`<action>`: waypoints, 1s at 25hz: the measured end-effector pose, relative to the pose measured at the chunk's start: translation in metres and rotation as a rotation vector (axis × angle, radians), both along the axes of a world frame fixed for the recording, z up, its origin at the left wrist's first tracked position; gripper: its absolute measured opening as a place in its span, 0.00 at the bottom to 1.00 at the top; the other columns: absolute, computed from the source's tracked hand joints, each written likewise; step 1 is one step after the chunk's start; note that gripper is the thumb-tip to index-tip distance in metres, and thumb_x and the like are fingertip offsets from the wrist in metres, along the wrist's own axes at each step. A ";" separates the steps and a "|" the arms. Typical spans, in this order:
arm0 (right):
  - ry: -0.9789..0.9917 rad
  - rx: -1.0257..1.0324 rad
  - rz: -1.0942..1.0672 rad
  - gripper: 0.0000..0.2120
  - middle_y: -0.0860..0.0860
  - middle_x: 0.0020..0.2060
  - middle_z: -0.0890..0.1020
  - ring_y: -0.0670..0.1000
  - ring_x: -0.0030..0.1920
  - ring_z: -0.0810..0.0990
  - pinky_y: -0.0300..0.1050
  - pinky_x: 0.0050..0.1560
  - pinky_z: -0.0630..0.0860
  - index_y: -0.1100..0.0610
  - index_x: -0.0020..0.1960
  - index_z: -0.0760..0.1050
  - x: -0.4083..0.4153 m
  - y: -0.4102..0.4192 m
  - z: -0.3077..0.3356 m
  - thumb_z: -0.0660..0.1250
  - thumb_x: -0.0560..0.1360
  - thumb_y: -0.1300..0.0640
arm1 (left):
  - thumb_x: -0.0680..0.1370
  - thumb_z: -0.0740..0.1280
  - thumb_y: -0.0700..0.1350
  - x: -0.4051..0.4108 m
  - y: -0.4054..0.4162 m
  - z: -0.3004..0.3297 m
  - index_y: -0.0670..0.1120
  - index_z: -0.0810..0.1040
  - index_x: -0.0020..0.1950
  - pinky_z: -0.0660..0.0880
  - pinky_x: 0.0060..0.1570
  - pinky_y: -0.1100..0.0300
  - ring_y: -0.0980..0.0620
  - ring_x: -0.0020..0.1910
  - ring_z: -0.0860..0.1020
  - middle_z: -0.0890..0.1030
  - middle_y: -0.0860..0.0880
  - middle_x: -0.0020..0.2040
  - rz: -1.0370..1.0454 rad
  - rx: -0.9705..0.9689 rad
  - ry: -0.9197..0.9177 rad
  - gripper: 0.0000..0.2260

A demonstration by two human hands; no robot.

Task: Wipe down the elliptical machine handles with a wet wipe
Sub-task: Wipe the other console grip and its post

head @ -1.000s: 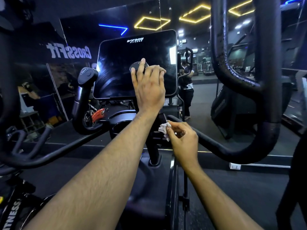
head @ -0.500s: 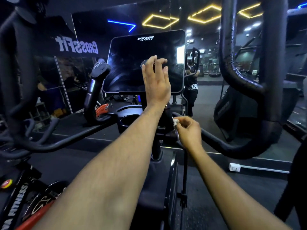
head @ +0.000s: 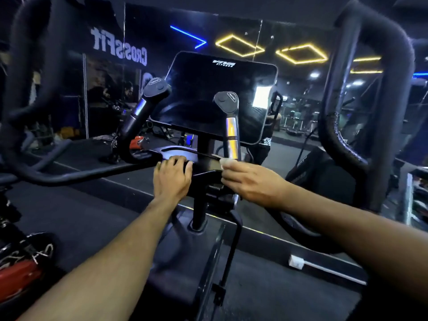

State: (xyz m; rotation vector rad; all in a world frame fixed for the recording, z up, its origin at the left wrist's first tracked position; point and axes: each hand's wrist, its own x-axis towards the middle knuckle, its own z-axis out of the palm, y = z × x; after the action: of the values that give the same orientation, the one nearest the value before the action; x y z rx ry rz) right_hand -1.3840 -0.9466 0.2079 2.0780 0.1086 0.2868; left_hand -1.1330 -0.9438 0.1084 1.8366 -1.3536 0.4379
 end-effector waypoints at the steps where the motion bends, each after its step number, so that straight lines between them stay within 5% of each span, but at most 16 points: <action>1: 0.097 -0.039 -0.021 0.16 0.59 0.53 0.81 0.62 0.63 0.77 0.53 0.77 0.60 0.65 0.56 0.80 -0.003 -0.002 -0.006 0.53 0.85 0.66 | 0.82 0.51 0.57 -0.001 -0.001 0.000 0.45 0.83 0.54 0.75 0.58 0.43 0.37 0.50 0.81 0.85 0.44 0.53 0.002 -0.019 0.005 0.24; 6: 0.267 -0.033 -0.155 0.16 0.56 0.47 0.80 0.59 0.55 0.78 0.55 0.70 0.69 0.61 0.50 0.79 0.018 0.007 0.021 0.52 0.82 0.65 | 0.83 0.50 0.55 0.006 -0.008 -0.011 0.46 0.82 0.56 0.72 0.65 0.37 0.40 0.58 0.79 0.83 0.45 0.58 -0.021 -0.060 -0.018 0.23; 11: 0.268 -0.068 -0.138 0.15 0.56 0.52 0.82 0.59 0.61 0.78 0.56 0.79 0.53 0.61 0.53 0.81 0.005 -0.006 0.007 0.55 0.82 0.65 | 0.84 0.50 0.54 0.005 -0.005 -0.013 0.46 0.82 0.56 0.70 0.68 0.36 0.41 0.59 0.79 0.83 0.45 0.58 -0.037 -0.086 -0.008 0.23; 15: 0.338 -0.048 -0.102 0.11 0.56 0.55 0.83 0.58 0.65 0.76 0.57 0.79 0.54 0.60 0.56 0.82 -0.008 -0.007 -0.011 0.62 0.80 0.62 | 0.85 0.53 0.52 0.003 -0.003 -0.011 0.45 0.83 0.55 0.68 0.71 0.35 0.41 0.60 0.79 0.83 0.46 0.56 -0.051 -0.083 0.013 0.20; 18: 0.181 0.077 -0.052 0.17 0.56 0.53 0.83 0.58 0.58 0.78 0.52 0.66 0.70 0.62 0.58 0.80 0.006 0.005 0.035 0.53 0.84 0.59 | 0.86 0.57 0.49 0.003 -0.005 -0.014 0.45 0.82 0.56 0.66 0.73 0.35 0.41 0.61 0.78 0.82 0.45 0.57 -0.056 -0.107 0.009 0.16; 21: -0.127 0.276 -0.106 0.11 0.57 0.52 0.80 0.57 0.51 0.78 0.52 0.50 0.78 0.61 0.57 0.81 0.014 -0.002 0.085 0.62 0.81 0.61 | 0.85 0.55 0.50 0.003 -0.006 -0.014 0.45 0.82 0.55 0.66 0.73 0.34 0.41 0.60 0.78 0.82 0.45 0.55 -0.053 -0.120 0.006 0.17; 25: -0.446 0.427 -0.140 0.10 0.58 0.50 0.78 0.56 0.46 0.78 0.55 0.46 0.80 0.63 0.54 0.82 0.023 -0.009 0.083 0.64 0.79 0.61 | 0.84 0.50 0.52 0.002 -0.003 -0.011 0.46 0.82 0.55 0.67 0.73 0.36 0.41 0.59 0.78 0.82 0.46 0.55 -0.047 -0.092 0.008 0.22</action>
State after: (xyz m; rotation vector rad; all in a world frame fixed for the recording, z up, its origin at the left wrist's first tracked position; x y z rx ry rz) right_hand -1.3605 -0.9555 0.2905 2.3693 -0.3974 0.7291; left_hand -1.1309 -0.9471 0.0978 1.7266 -1.3471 0.4600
